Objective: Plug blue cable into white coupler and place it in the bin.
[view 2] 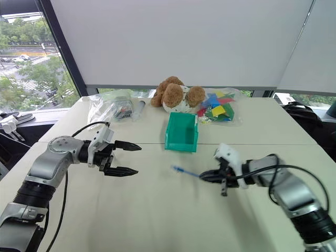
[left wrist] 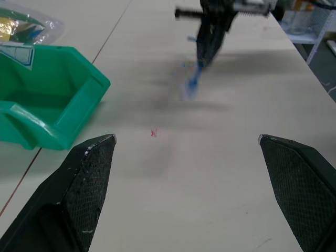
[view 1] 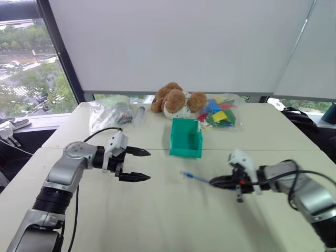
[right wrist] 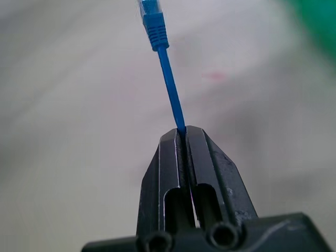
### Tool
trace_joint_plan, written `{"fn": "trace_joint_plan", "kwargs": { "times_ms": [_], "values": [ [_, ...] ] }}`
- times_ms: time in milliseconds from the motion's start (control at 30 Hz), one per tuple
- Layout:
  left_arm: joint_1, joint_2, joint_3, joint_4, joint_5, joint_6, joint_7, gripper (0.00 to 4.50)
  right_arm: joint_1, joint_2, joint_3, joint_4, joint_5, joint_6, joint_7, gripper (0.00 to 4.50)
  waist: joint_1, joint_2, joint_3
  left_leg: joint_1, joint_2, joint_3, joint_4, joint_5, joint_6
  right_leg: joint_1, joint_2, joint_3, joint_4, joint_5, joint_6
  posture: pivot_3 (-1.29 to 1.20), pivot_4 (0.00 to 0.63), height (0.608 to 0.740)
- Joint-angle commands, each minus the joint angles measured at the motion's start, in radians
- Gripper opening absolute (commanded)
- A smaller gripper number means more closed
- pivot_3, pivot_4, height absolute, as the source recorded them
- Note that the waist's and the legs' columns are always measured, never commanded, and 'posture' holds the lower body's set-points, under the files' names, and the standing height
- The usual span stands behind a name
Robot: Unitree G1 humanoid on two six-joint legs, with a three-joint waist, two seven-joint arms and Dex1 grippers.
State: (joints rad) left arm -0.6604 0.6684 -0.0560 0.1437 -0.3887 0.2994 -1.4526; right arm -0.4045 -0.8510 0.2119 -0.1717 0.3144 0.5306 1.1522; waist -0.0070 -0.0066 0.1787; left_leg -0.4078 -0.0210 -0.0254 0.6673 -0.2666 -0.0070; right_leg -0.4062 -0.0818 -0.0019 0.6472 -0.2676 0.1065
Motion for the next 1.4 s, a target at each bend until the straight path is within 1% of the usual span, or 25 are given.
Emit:
{"fn": "trace_joint_plan", "kwargs": {
  "times_ms": [33, 233, 267, 333, 400, 533, 567, 633, 767, 933, 1033, 1133, 1400],
  "values": [
    [0.012, 0.015, 0.025, -0.061, -0.031, 0.012, 0.013, 4.5, -0.075, 0.051, 0.073, 0.051, -0.061, -0.024, 0.014, 0.04, -0.005, 0.0, 0.0, 0.0, 0.0, 0.0, 0.0, 0.0, 0.0, 0.0, 0.0, 0.0, 0.0, 0.0, 0.0, 0.0, 0.15, 0.74],
    [0.073, 0.022, 0.01, -0.141, -0.049, 0.047, 0.03, 4.5, -0.131, 0.101, 0.167, 0.154, -0.172, -0.101, 0.021, 0.04, -0.006, 0.0, 0.0, 0.0, 0.001, 0.001, 0.0, 0.0, 0.0, -0.001, 0.001, 0.0, 0.001, 0.0, 0.0, 0.0, 0.15, 0.74],
    [0.09, 0.02, -0.001, -0.158, -0.045, 0.044, 0.031, 4.5, -0.135, 0.105, 0.17, 0.161, -0.181, -0.106, 0.023, 0.28, -0.006, 0.0, 0.0, 0.0, 0.001, 0.001, 0.0, 0.0, 0.0, -0.001, 0.001, 0.0, 0.001, 0.0, 0.0, 0.0, 0.15, 0.74],
    [0.11, 0.009, -0.018, -0.173, -0.04, 0.042, 0.036, 4.5, -0.143, 0.114, 0.165, 0.159, -0.181, -0.1, 0.026, 0.9, -0.006, 0.0, 0.0, 0.0, 0.001, 0.001, 0.0, 0.0, 0.0, -0.001, 0.001, 0.0, 0.001, 0.0, 0.0, 0.0, 0.15, 0.74],
    [0.116, 0.001, -0.027, -0.172, -0.039, 0.039, 0.039, 4.5, -0.146, 0.12, 0.155, 0.149, -0.175, -0.087, 0.03, 1.91, -0.004, 0.0, 0.0, 0.0, 0.001, 0.0, 0.0, 0.0, 0.0, -0.001, 0.001, 0.0, 0.001, 0.0, 0.0, 0.0, 0.15, 0.74],
    [0.11, -0.025, -0.082, -0.147, -0.005, 0.003, 0.035, 4.5, -0.132, 0.077, 0.08, 0.032, -0.121, -0.02, 0.041, 4.07, -0.002, 0.001, 0.0, 0.0, 0.0, 0.0, 0.0, 0.0, 0.0, -0.001, 0.0, 0.0, 0.002, 0.0, 0.0, 0.0, 0.15, 0.74],
    [0.109, -0.028, -0.091, -0.143, 0.002, -0.004, 0.033, 4.5, -0.13, 0.071, 0.066, 0.011, -0.111, -0.004, 0.037, 4.47, -0.002, 0.0, 0.0, 0.0, 0.0, 0.0, 0.0, 0.0, 0.0, -0.001, 0.0, 0.0, 0.002, 0.0, 0.0, 0.0, 0.15, 0.74],
    [0.098, -0.058, -0.125, -0.106, 0.028, -0.03, 0.041, 4.5, -0.112, 0.042, 0.0, -0.068, -0.057, 0.056, 0.032, 4.47, -0.002, 0.0, 0.0, 0.0, 0.0, 0.0, 0.0, 0.0, 0.0, -0.001, 0.0, 0.0, 0.001, 0.0, 0.0, 0.0, 0.15, 0.74],
    [0.057, -0.128, -0.207, 0.063, 0.133, -0.172, 0.039, 4.5, -0.05, -0.017, -0.155, -0.23, 0.058, 0.183, 0.006, 4.47, 0.011, 0.0, 0.0, 0.0, 0.0, 0.0, 0.0, 0.0, 0.0, -0.001, 0.0, 0.0, 0.001, 0.0, 0.0, 0.0, 0.15, 0.74],
    [-0.003, -0.201, -0.249, 0.259, 0.201, -0.29, 0.029, 4.5, -0.001, -0.045, -0.273, -0.335, 0.129, 0.271, -0.07, 4.47, 0.016, 0.0, 0.0, 0.0, 0.0, 0.0, 0.0, 0.0, 0.0, -0.001, 0.0, 0.0, 0.001, 0.0, 0.0, 0.0, 0.15, 0.74],
    [-0.03, -0.245, -0.258, 0.349, 0.229, -0.338, 0.034, 4.5, 0.022, -0.057, -0.31, -0.367, 0.144, 0.3, -0.112, 4.47, 0.019, 0.0, 0.0, 0.0, 0.0, 0.001, 0.0, 0.0, 0.0, -0.001, 0.0, 0.0, 0.001, 0.0, 0.0, 0.0, 0.15, 0.74],
    [-0.046, -0.27, -0.261, 0.407, 0.246, -0.364, 0.028, 4.5, 0.037, -0.059, -0.331, -0.392, 0.167, 0.322, -0.139, 4.47, 0.019, 0.0, 0.0, 0.0, 0.0, 0.001, 0.0, 0.0, 0.0, -0.001, 0.0, 0.0, 0.0, 0.0, 0.0, 0.0, 0.15, 0.74],
    [-0.048, -0.297, -0.271, 0.49, 0.296, -0.436, 0.033, 4.5, 0.054, -0.06, -0.345, -0.416, 0.196, 0.337, -0.201, 4.47, 0.019, 0.0, 0.0, 0.0, 0.0, 0.001, 0.0, 0.0, 0.0, -0.001, 0.0, 0.0, 0.001, 0.0, 0.0, 0.0, 0.15, 0.74]
  ]
}}
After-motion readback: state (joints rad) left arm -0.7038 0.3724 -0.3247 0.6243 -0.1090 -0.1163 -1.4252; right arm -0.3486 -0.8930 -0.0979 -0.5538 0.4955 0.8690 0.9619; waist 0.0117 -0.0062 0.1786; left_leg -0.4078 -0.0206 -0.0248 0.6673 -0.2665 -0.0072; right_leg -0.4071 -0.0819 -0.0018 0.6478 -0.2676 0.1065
